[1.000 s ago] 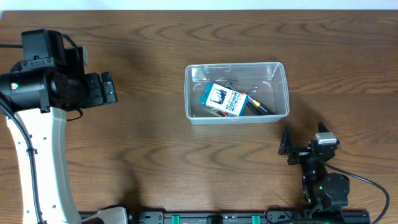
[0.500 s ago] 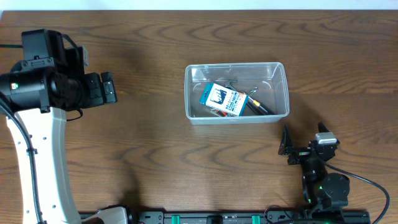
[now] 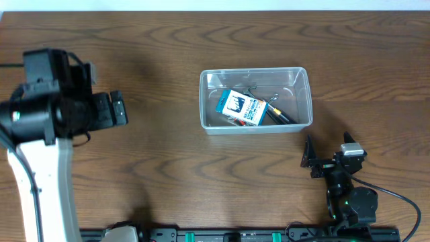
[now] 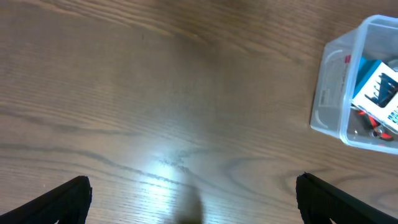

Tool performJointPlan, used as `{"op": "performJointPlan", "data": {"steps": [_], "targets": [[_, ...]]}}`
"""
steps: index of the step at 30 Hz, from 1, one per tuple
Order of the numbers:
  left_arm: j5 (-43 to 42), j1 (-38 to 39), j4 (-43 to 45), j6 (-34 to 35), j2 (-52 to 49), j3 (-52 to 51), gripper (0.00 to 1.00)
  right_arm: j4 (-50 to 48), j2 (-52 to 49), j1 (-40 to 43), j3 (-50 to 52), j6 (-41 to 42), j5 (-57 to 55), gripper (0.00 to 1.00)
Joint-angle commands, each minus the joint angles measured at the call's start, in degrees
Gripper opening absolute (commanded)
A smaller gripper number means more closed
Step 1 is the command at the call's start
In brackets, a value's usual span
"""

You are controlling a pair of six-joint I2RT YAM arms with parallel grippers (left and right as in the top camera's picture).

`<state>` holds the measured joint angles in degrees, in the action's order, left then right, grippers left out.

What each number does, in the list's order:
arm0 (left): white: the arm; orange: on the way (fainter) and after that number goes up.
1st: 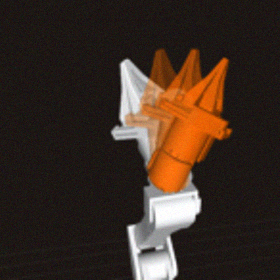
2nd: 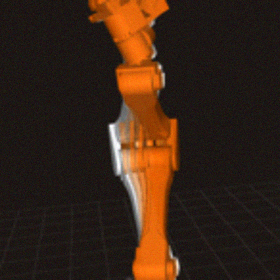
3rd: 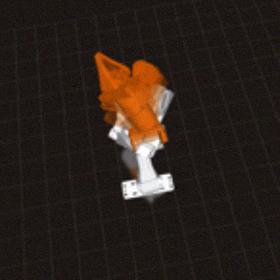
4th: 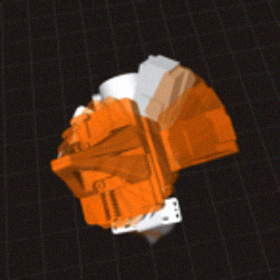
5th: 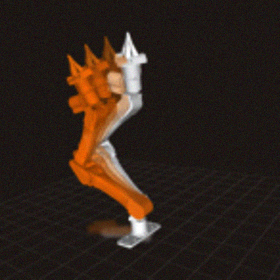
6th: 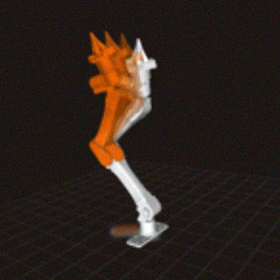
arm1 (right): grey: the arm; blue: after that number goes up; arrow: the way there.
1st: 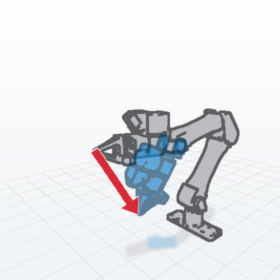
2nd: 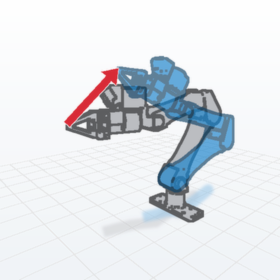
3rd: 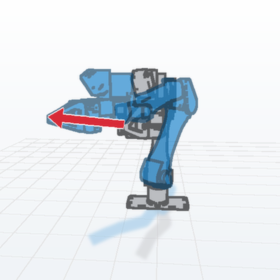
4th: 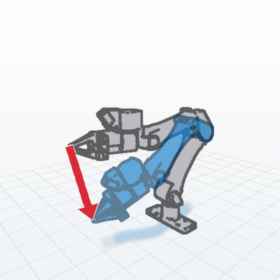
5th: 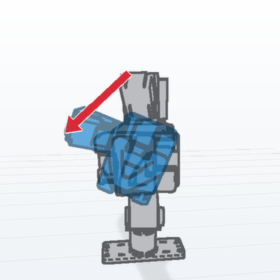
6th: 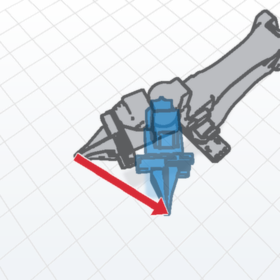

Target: Pack container

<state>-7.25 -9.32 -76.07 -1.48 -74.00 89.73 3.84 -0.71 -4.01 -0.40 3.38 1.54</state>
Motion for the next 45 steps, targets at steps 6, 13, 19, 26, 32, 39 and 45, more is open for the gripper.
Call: {"op": "performJointPlan", "data": {"steps": [6, 13, 19, 26, 32, 39, 45], "targets": [[0.5, 3.6, 0.3, 0.0, 10.3, -4.8, 0.98, 0.3, 0.4, -0.5, 0.1, -0.7, -0.2, 0.99], [0.4, 7.4, 11.1, 0.1, 18.6, -10.2, 0.98, 0.3, 0.4, -0.5, 0.1, -0.7, -0.2, 0.99], [0.4, 8.8, 25.8, 0.1, 29.1, -20.9, 0.98, 0.3, 0.4, -0.5, 0.1, -0.7, -0.2, 0.99], [0.4, 8.8, 38.4, 0.2, 42.2, -33.1, 0.98, 0.3, 0.4, -0.5, 0.1, -0.7, -0.2, 0.99], [0.4, 8.8, 48.7, 0.2, 47.9, -39.8, 0.98, 0.3, 0.4, -0.5, 0.1, -0.7, -0.2, 0.99], [0.4, 8.8, 60.8, 0.3, 50.7, -44.5, 0.98, 0.3, 0.4, -0.5, 0.1, -0.7, -0.2, 0.99], [0.5, 8.8, 68.5, 0.2, 54.5, -50.1, 0.98, 0.3, 0.4, -0.5, 0.1, -0.7, -0.2, 0.99]]}}
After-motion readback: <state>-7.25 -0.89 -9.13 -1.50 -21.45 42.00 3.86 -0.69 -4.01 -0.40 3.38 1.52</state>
